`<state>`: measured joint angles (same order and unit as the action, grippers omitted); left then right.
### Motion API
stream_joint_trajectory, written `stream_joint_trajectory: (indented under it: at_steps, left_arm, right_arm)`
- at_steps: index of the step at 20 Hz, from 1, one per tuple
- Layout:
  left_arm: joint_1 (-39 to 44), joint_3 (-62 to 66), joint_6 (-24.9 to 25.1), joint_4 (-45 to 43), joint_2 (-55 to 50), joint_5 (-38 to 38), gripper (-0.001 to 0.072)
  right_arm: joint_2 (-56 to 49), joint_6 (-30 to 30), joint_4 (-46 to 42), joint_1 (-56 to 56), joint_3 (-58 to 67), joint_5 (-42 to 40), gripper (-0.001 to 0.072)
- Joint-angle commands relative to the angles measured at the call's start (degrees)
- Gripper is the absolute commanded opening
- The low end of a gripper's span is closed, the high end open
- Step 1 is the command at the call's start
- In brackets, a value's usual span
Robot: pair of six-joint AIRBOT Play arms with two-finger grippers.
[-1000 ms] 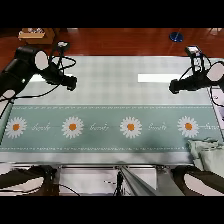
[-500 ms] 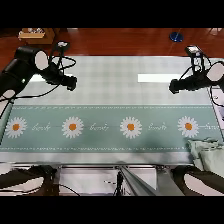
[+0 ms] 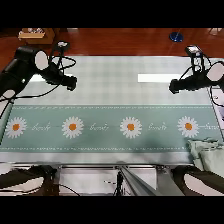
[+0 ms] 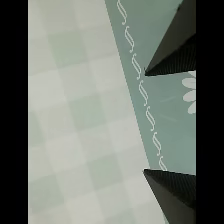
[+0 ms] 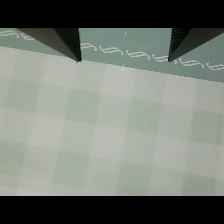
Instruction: Fold the shirts.
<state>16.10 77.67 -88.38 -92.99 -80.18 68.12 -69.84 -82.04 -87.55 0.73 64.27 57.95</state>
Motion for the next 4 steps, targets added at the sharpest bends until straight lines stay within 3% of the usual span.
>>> stream_joint_trajectory:
  at_steps: [1,4]
  left_arm:
    - [0.0,0.0,0.0,0.0,0.0,0.0,0.0711]
    - [0.0,0.0,0.0,0.0,0.0,0.0,0.0712]
  right_arm:
    - [0.1,0.0,0.0,0.0,0.1,0.0,0.0612]
    - [0.1,0.0,0.0,0.0,0.1,0.0,0.0612]
